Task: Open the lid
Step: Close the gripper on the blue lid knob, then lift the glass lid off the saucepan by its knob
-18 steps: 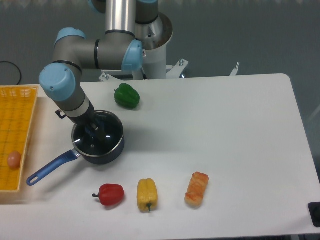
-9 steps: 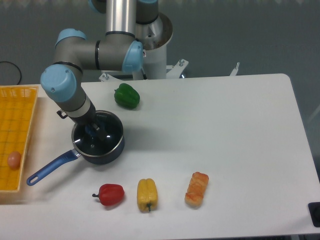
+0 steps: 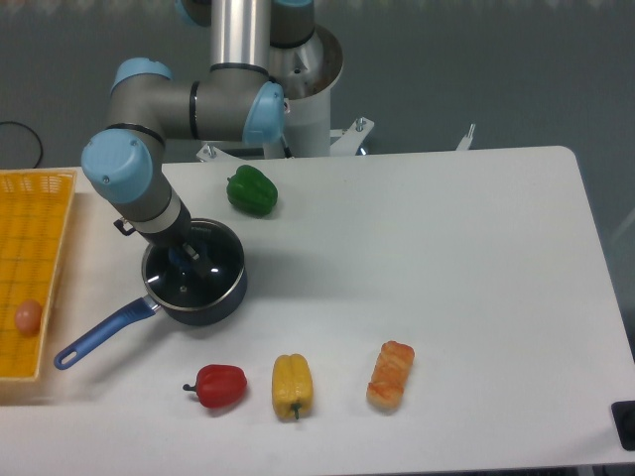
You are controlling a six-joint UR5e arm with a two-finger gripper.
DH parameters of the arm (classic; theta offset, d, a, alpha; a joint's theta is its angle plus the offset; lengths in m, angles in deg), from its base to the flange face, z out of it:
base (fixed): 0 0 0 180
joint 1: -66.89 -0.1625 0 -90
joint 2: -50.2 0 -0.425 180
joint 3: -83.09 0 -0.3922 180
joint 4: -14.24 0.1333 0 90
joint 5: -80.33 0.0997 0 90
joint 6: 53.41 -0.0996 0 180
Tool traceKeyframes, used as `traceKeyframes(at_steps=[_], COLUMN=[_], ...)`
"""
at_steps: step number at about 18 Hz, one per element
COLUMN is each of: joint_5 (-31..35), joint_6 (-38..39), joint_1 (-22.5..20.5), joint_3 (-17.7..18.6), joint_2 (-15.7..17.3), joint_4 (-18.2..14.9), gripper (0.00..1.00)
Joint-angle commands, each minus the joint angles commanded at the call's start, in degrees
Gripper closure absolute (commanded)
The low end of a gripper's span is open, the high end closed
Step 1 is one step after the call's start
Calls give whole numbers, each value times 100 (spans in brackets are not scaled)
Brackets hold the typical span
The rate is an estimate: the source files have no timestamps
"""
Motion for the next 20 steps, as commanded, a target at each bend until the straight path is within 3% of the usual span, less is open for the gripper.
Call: traceKeyframes(at_steps=[6, 20], joint_5=[0, -9], joint_6=[9, 0], joint_1=[0, -17], joint_3=[-9, -53], joint_2=[0, -9], joint_4=[0, 0], gripper=[30, 34])
